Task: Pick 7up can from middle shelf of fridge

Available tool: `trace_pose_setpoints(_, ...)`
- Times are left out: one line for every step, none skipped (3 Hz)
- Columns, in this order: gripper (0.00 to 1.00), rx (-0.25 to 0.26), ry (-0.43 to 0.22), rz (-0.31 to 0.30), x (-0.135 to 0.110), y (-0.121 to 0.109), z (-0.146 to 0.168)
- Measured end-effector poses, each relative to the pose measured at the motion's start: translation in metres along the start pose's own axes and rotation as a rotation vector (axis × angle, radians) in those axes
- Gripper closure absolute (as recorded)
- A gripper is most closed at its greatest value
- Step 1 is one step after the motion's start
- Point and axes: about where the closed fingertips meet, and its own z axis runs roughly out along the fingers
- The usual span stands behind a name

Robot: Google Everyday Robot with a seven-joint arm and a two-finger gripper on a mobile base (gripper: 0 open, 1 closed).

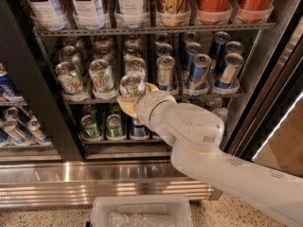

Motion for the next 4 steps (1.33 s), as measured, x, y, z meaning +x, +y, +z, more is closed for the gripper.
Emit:
trace_pose_setpoints(1.0,0.0,0.0,0.0,0.0032,0.0002,0.0005)
trace_pose_setpoints(1.0,0.0,0.0,0.0,0.0095,0.0008,0.0015)
trace_pose_setpoints(1.0,0.0,0.0,0.0,0.0095,0.0008,0.0014)
trace_pose_setpoints(1.0,-0.001,0.003,0.0,0.0121,0.0017,-0.0015)
